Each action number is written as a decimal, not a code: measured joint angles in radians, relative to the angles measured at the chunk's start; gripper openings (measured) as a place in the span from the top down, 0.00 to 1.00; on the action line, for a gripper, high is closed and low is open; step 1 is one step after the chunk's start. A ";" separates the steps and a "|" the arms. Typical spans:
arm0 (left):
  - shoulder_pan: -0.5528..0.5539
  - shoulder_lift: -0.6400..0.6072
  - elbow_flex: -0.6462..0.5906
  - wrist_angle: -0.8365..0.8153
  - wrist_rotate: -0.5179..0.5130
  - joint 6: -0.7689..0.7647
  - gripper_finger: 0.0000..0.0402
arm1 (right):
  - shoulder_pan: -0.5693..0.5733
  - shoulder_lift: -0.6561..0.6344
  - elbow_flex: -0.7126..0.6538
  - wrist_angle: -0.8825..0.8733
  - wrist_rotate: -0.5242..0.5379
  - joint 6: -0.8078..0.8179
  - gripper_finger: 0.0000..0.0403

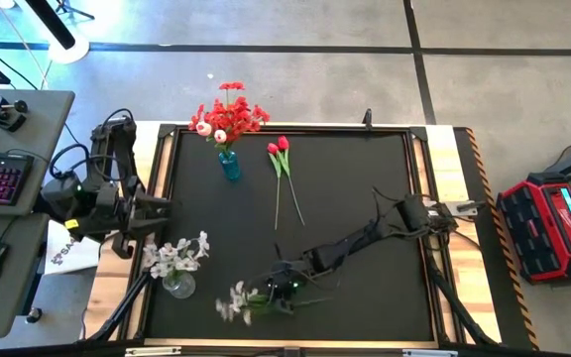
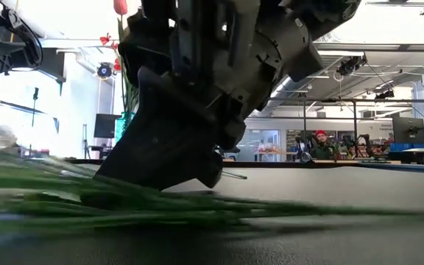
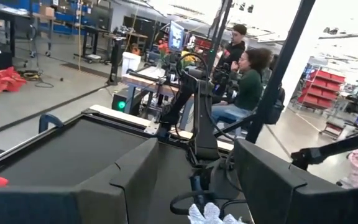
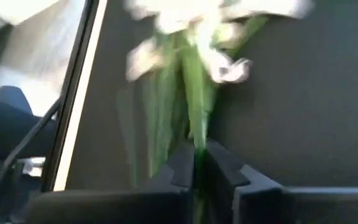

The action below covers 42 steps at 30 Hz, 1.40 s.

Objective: Sort flowers into vase by color
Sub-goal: Put the white flower into the transparent vase

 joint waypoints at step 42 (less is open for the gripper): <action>0.266 0.014 0.001 0.022 0.178 0.287 0.51 | -0.231 -0.572 -0.001 0.544 0.388 -0.446 1.00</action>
